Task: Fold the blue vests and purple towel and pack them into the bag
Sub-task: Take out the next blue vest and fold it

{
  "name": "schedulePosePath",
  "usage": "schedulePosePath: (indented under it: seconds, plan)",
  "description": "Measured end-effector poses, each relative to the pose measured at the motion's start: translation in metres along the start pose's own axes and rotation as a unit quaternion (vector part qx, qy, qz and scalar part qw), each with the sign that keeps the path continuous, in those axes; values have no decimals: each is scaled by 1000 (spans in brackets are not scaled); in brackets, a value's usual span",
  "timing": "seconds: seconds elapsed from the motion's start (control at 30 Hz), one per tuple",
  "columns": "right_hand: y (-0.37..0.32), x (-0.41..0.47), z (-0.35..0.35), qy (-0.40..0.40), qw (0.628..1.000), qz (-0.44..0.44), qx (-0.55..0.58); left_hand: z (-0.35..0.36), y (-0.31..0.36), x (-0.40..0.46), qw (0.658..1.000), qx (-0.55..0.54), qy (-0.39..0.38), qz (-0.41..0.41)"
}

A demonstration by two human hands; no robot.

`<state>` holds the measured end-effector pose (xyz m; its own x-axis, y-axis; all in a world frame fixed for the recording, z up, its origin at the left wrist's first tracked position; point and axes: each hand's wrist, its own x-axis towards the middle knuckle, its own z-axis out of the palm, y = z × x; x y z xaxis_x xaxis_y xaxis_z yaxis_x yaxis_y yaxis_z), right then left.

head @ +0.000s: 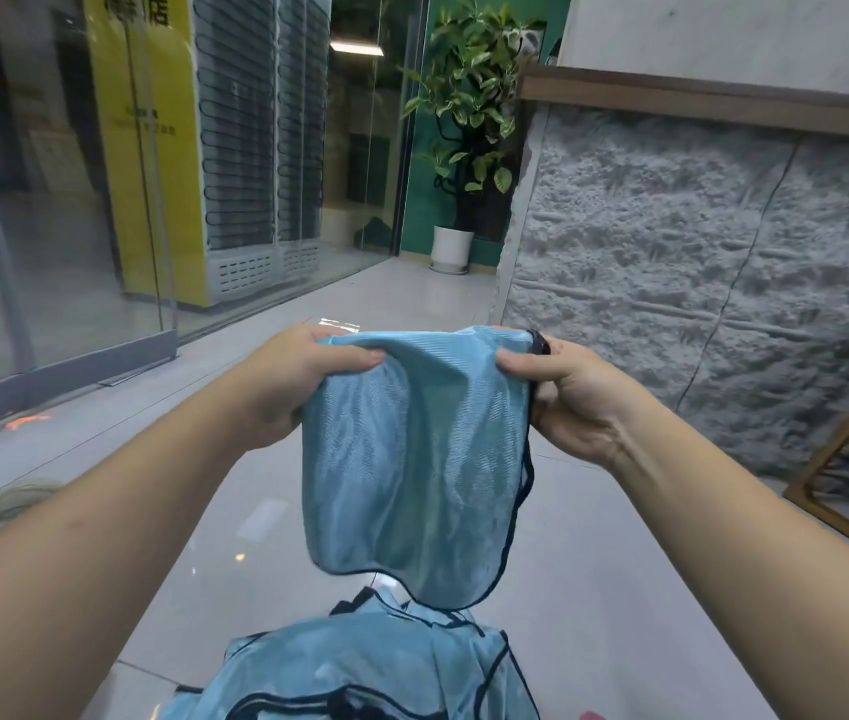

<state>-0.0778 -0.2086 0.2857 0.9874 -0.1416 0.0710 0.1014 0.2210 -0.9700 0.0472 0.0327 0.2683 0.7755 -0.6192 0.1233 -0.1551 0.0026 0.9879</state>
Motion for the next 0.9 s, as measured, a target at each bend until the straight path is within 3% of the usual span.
schedulePosePath:
  seconds: [0.07,0.13,0.33,0.47,0.57,0.63,0.77,0.9]
  plan:
    - [-3,-2,-2,-66,997,7,-32,0,0,-2,999,-33,-15,-6]
    - [-4,-2,-1,-83,994,15,-68,0,1,-4,997,-61,-35,-18]
    - [-6,2,11,32,989,18,-140,-3,1,-9,977,-178,-90,-74]
    - [-2,3,15,114,977,-17,-178,5,-3,-11,965,-246,-76,-56]
    - [3,3,17,126,981,-21,-146,9,-6,-9,955,-283,-77,-43]
    - [9,3,19,124,986,9,-114,13,-8,-8,952,-293,-65,-62]
    - [21,3,19,144,976,36,-157,16,-12,-3,949,-288,-40,-120]
    - [25,6,17,208,971,44,-113,15,-30,9,930,-345,33,-122]
